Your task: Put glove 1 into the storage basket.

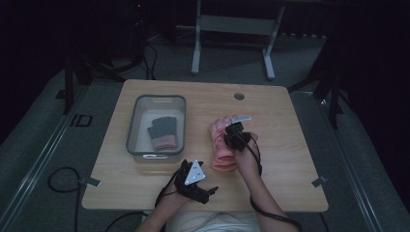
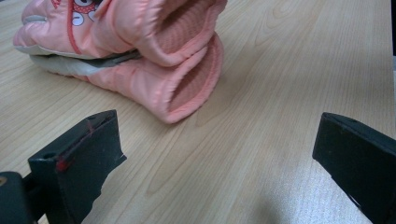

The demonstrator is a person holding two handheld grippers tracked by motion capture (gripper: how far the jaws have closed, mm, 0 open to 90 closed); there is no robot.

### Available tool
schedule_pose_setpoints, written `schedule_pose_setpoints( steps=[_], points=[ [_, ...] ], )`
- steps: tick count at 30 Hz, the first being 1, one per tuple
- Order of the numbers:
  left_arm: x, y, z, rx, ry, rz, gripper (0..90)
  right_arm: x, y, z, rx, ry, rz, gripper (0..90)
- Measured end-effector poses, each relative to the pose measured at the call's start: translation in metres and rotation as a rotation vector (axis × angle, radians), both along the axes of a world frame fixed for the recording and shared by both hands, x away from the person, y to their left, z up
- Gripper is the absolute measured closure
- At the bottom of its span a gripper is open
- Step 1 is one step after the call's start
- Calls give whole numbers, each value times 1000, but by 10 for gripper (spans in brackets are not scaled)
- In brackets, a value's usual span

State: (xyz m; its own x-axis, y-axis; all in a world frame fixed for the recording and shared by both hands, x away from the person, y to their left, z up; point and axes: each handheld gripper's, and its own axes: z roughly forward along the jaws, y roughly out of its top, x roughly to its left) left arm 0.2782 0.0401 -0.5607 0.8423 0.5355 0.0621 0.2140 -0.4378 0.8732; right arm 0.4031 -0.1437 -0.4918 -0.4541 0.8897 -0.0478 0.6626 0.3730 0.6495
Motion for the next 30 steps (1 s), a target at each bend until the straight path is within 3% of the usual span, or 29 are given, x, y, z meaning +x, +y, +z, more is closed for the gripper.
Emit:
schedule_pose_setpoints(
  steps=[5,11,20,25,30],
  points=[
    [0,-1,0,3,0,4,8,-1,-12,3,4,36,99,847],
    [0,-1,1,2,0,12,8,-2,-14,4,35,32,97,792],
    [-2,-2,7,-4,-9,20,9,-7,-17,22,116,10,116,697],
    [-3,2,14,-40,-11,52,9,-12,-25,34,140,-18,159,536],
    [-1,4,18,-54,18,68,21,-13,-42,39,206,-24,193,313]
  ],
)
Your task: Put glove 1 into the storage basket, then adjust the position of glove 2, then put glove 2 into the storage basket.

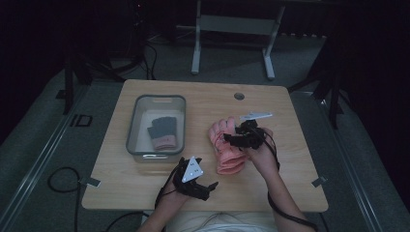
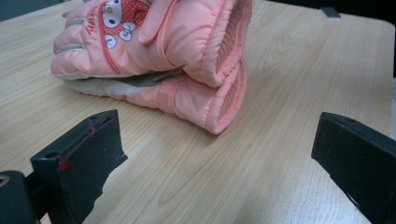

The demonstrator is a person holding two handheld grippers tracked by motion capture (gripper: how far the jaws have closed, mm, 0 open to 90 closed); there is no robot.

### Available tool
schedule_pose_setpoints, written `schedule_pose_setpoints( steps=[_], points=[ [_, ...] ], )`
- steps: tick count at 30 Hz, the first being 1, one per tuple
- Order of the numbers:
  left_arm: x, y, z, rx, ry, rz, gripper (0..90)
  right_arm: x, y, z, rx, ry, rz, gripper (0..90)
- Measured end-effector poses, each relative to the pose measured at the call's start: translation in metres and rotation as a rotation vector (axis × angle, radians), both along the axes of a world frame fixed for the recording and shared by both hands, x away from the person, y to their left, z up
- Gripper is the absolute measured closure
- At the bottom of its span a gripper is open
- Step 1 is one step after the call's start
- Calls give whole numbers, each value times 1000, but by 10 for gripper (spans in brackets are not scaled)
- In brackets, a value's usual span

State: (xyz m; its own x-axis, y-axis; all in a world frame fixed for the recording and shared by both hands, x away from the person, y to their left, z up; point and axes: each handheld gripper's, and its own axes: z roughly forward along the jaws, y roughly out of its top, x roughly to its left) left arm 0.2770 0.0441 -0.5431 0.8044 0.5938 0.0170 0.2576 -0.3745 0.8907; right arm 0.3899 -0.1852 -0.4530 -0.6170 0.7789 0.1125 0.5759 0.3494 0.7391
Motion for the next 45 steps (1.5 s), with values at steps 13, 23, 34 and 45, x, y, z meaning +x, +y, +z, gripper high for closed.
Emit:
schedule_pose_setpoints(
  steps=[13,23,34,45],
  points=[
    [-2,-5,4,34,19,0,27,-3,-23,-5,4,-74,34,201],
    [-3,-6,4,46,17,9,27,-4,-32,-3,12,-175,56,157],
    [1,-14,35,-30,55,-20,30,-12,-41,6,66,-134,145,120],
    [38,-35,80,-83,12,2,61,-8,-48,18,56,-185,118,330]
  ],
)
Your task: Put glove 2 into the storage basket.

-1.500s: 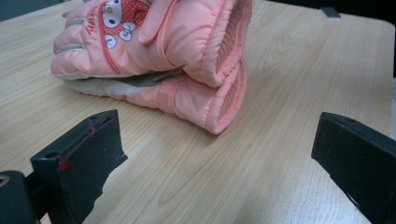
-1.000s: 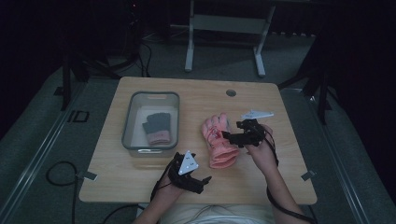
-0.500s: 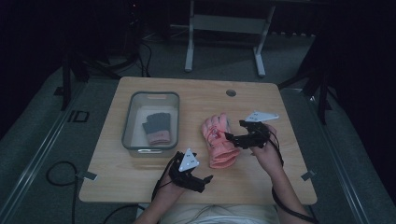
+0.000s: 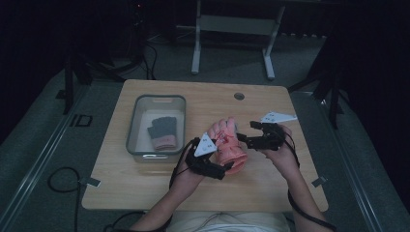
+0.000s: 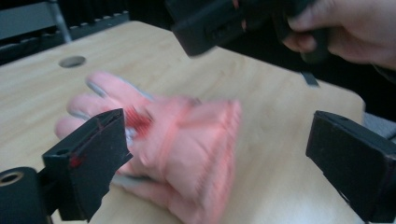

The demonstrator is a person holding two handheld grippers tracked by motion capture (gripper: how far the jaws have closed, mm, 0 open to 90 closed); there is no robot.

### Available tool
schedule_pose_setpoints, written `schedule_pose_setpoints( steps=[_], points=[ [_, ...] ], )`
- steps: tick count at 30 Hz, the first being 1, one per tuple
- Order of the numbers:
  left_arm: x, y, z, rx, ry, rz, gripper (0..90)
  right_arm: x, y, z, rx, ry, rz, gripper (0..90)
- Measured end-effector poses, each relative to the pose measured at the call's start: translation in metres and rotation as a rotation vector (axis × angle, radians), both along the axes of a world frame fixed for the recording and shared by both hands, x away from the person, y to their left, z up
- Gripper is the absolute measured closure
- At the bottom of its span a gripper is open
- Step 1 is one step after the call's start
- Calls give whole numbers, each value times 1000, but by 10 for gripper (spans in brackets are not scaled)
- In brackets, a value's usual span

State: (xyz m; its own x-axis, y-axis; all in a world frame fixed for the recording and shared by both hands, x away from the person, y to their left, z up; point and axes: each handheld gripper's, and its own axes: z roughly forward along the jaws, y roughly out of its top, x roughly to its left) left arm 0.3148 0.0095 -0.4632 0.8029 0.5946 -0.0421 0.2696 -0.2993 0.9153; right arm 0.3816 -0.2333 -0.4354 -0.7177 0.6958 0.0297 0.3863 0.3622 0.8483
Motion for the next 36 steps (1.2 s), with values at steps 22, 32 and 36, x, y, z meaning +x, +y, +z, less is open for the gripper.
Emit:
schedule_pose_setpoints(
  steps=[22,32,36],
  points=[
    [82,-14,-28,172,293,316,314,36,29,-21,-119,65,-47,598],
    [93,-11,-62,67,487,279,314,42,26,-57,-156,194,-61,429],
    [95,-11,-73,38,533,277,317,46,22,-70,-159,251,-60,398]
  ],
)
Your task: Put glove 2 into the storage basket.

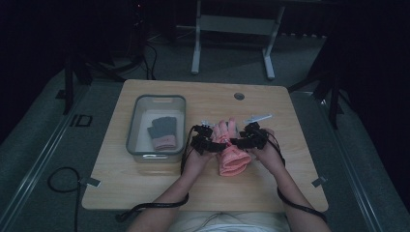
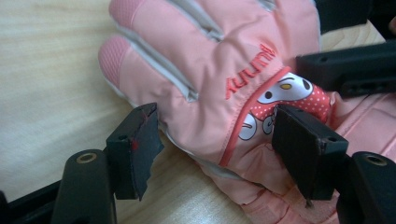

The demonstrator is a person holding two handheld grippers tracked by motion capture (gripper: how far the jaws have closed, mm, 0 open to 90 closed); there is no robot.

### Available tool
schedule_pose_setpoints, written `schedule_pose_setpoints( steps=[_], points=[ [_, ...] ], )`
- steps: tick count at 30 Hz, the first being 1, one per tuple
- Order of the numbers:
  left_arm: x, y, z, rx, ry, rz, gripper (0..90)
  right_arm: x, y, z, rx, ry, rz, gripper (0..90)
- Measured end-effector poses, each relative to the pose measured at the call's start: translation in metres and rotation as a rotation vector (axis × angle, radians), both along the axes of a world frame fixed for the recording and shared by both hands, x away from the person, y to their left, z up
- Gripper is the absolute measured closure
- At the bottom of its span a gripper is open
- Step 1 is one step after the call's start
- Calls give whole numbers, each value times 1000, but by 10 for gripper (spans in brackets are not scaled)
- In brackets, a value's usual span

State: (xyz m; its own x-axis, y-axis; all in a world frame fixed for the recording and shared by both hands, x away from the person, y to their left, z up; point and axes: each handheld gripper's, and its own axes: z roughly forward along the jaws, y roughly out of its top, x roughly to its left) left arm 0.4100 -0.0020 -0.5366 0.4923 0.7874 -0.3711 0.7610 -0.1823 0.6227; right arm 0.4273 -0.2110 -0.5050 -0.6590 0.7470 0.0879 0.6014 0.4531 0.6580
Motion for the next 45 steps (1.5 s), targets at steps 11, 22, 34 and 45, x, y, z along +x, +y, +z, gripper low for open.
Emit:
schedule_pose_setpoints(
  steps=[11,22,34,45],
  points=[
    [6,3,-16,-75,68,-14,355,15,-5,-21,108,205,-14,448],
    [9,8,-16,-151,84,-59,668,11,-3,-20,123,188,-20,582],
    [1,-4,18,-95,-3,-105,727,-3,-19,-6,206,130,-25,630],
    [2,-7,69,-71,-79,-119,735,-9,-24,31,255,35,-40,632]
  ],
)
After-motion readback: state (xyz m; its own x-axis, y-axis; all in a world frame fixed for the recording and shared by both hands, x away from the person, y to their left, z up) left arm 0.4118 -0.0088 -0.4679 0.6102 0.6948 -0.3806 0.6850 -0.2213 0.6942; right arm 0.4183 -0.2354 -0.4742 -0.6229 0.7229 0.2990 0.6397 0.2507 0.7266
